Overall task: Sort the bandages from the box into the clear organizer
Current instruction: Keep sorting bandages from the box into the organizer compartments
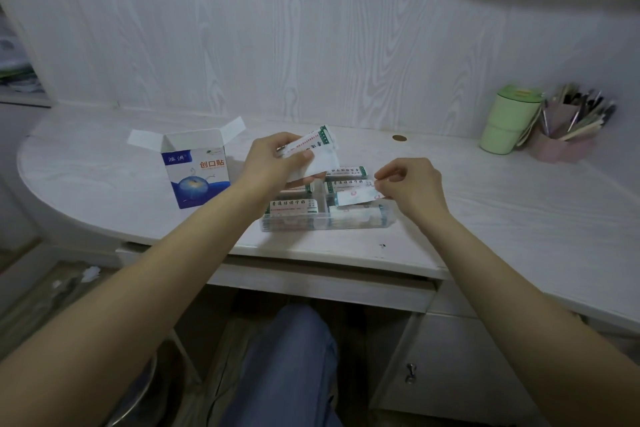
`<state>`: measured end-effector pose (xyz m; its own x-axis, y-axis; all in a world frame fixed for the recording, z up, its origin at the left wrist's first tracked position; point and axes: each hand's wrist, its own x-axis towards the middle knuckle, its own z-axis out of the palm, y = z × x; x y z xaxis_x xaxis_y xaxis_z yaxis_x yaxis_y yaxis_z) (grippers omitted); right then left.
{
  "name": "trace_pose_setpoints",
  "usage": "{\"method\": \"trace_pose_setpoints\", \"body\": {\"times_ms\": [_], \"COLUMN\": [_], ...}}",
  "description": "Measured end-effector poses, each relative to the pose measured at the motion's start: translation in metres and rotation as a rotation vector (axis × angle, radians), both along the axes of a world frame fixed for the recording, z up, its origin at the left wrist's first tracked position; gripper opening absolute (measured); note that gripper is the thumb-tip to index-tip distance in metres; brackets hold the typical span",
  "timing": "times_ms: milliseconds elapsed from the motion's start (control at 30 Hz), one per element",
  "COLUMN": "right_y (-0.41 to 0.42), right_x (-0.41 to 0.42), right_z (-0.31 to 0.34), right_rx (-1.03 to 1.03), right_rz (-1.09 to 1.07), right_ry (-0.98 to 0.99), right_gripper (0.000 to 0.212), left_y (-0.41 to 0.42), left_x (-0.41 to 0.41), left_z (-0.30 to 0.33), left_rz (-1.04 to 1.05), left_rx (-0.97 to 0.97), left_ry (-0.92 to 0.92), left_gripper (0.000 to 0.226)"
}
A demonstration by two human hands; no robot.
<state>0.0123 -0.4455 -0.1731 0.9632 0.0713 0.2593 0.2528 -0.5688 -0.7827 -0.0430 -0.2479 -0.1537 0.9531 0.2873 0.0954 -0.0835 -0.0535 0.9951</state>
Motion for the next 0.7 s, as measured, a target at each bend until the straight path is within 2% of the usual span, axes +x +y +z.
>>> {"method": "trace_pose_setpoints", "body": {"times_ms": [133,700], "right_y": [0.007,0.016], "right_x": [0.000,-0.004], "right_z": [-0.001,-0.001], "right_rx": [-0.181,-0.531], "right_rz": [0.055,0.223], "right_ry": [-0.051,-0.086], "right_gripper": [0.011,0.007], "left_y": [-0.001,0.000], "left_x": [-0.002,0.001], "left_z": [0.002,0.001], "left_rz": [-0.009,-0.039], "left_rx": [-0.011,-0.002], "left_ry": [-0.008,0.028], "left_gripper": [0.017,0.014]}}
